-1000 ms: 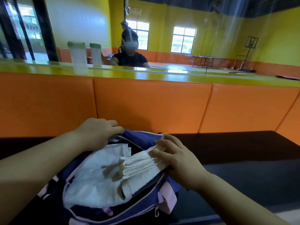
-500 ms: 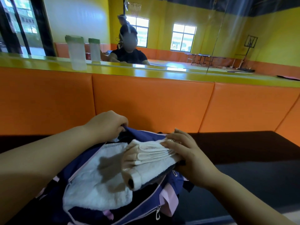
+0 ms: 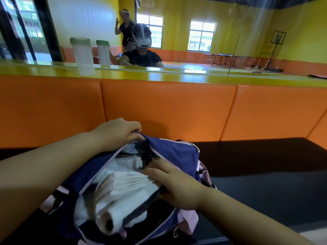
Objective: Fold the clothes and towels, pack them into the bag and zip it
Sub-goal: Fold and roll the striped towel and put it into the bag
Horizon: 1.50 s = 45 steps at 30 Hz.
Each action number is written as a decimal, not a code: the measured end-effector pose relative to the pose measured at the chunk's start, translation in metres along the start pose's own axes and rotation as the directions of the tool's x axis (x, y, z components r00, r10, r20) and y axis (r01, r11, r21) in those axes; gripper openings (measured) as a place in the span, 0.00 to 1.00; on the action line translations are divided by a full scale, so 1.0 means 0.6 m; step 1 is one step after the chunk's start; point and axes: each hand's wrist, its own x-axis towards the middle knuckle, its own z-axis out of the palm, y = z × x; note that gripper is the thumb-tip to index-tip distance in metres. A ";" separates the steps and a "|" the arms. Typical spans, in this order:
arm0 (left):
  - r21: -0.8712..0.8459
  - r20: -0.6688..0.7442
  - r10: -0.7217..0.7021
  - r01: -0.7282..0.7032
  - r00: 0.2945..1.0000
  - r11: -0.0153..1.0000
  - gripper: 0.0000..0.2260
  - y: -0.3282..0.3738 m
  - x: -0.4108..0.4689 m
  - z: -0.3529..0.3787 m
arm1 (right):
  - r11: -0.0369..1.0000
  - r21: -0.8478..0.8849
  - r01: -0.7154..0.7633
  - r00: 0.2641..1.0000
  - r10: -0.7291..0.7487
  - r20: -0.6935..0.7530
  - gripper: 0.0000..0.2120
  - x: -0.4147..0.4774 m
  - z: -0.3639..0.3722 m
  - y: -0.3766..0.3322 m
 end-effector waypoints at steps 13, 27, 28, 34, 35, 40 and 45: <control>0.114 0.046 0.078 -0.083 0.996 0.990 0.04 0.005 -0.037 -0.018 | 0.807 -0.491 -0.327 0.918 0.395 0.037 0.32 -0.035 -0.043 0.004; 0.088 -0.199 0.075 -0.058 0.977 0.994 0.13 0.020 -0.087 0.012 | 0.833 -0.528 -0.164 0.986 0.134 -0.095 0.27 -0.074 -0.018 0.010; 0.092 -0.236 0.087 -0.067 0.968 0.993 0.13 0.023 -0.094 0.016 | 0.843 -0.520 -0.139 0.990 0.106 -0.092 0.23 -0.079 -0.017 0.009; 0.194 -0.307 0.164 -0.107 0.938 0.975 0.15 0.044 -0.144 0.053 | 0.876 -0.437 -0.203 0.979 0.168 -0.118 0.16 -0.068 -0.011 -0.022; 0.197 -0.298 0.164 -0.108 0.940 0.974 0.15 0.045 -0.154 0.062 | 0.892 -0.398 -0.217 0.976 0.188 -0.109 0.14 -0.059 -0.011 -0.026; 0.232 -0.158 0.111 -0.072 0.981 0.970 0.13 0.055 -0.199 0.100 | 0.857 -0.370 -0.358 0.927 0.373 -0.033 0.20 -0.013 -0.013 -0.042; 0.258 0.003 -0.035 0.033 0.999 0.966 0.24 0.049 -0.226 0.120 | 0.846 -0.389 -0.364 0.867 0.460 0.190 0.37 0.002 0.001 -0.037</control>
